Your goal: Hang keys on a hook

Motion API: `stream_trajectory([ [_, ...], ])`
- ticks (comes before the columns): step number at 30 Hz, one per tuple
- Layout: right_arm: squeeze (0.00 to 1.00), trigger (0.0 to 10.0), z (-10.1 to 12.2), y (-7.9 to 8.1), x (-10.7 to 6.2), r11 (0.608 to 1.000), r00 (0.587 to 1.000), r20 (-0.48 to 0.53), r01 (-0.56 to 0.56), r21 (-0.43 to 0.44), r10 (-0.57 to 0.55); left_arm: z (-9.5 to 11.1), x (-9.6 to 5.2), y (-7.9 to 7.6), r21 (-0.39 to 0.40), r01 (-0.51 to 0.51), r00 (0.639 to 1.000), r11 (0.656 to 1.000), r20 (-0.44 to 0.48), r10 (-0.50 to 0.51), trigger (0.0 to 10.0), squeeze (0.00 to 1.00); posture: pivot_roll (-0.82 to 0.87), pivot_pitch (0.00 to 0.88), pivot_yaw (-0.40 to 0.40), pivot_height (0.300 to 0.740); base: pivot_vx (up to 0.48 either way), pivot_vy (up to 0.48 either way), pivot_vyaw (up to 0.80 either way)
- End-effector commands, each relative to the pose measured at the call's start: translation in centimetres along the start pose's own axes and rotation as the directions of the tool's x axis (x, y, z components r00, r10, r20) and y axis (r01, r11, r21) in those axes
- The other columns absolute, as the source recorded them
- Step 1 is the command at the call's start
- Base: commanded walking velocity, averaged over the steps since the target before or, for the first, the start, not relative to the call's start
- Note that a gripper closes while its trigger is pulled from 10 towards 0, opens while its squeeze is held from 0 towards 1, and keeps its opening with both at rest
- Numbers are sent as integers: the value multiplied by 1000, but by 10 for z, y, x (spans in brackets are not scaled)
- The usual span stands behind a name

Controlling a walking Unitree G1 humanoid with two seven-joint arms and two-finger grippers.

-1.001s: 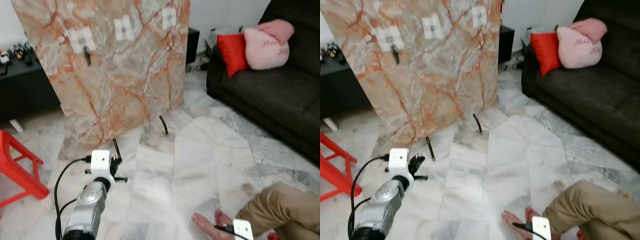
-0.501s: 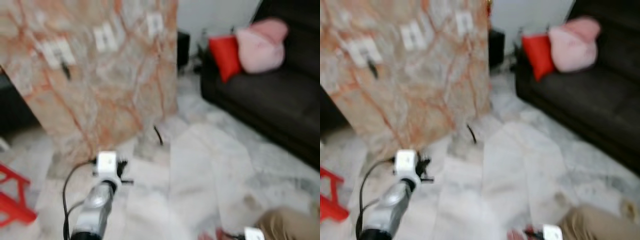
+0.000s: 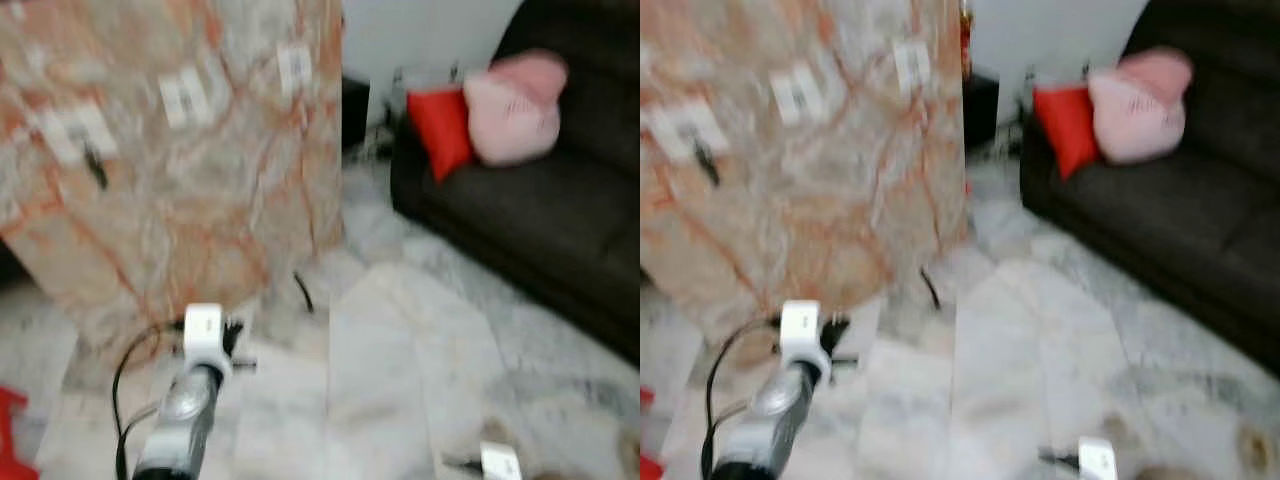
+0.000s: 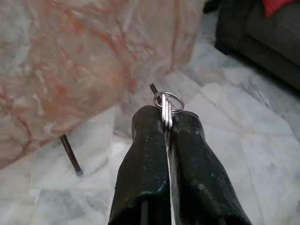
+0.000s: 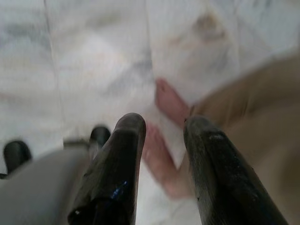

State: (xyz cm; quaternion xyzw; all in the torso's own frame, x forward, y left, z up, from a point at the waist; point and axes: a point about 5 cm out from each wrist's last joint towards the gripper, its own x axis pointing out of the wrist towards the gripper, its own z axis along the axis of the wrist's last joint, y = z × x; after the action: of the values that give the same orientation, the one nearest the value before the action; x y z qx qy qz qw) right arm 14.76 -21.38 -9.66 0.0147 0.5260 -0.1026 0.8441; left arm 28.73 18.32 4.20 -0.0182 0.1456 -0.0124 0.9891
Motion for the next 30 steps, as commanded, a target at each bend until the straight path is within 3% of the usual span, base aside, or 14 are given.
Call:
stream_trajectory([
  [1, 0, 10000, 5, 11, 1, 1000, 999, 15, -30, -10, 30, -1, -3, 12, 14, -39, 999, 999, -2, 39, 10000, 0, -24, 0, -48, 740, 398, 0, 0],
  [30, 0, 10000, 10, 11, 1, 1000, 999, 24, -23, 7, 23, 1, -1, 12, 11, -44, 999, 999, -1, 44, 10000, 0, -47, 0, -34, 740, 402, 0, 0],
])
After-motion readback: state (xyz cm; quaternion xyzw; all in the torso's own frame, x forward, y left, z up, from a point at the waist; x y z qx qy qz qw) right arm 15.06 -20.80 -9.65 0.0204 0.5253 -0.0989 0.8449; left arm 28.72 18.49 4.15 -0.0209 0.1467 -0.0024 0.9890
